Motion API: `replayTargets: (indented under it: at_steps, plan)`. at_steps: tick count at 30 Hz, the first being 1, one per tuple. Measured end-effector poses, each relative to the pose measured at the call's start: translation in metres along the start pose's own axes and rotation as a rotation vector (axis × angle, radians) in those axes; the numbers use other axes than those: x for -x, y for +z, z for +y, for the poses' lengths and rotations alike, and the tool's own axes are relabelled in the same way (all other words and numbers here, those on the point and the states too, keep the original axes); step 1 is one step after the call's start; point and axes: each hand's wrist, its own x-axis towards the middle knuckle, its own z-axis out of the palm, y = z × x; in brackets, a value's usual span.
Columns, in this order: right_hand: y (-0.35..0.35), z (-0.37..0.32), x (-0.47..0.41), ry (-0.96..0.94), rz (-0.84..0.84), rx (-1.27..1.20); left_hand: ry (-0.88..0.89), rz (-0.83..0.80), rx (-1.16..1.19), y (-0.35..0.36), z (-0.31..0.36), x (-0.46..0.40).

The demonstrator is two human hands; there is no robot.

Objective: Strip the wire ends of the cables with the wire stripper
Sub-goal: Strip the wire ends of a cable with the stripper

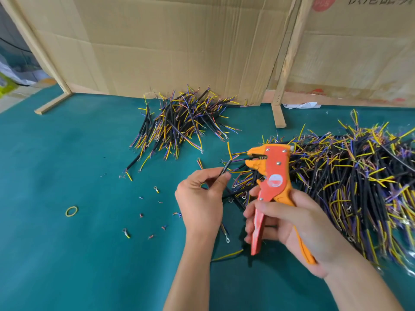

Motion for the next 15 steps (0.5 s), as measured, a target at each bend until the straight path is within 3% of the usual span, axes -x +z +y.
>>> replayTargets:
  at_steps: [15]
  plan:
    - [-0.0004,-0.0027,0.0014,0.083,-0.113,-0.031,0.063,-0.056,-0.129,0.0022,0.0026,0.0028]
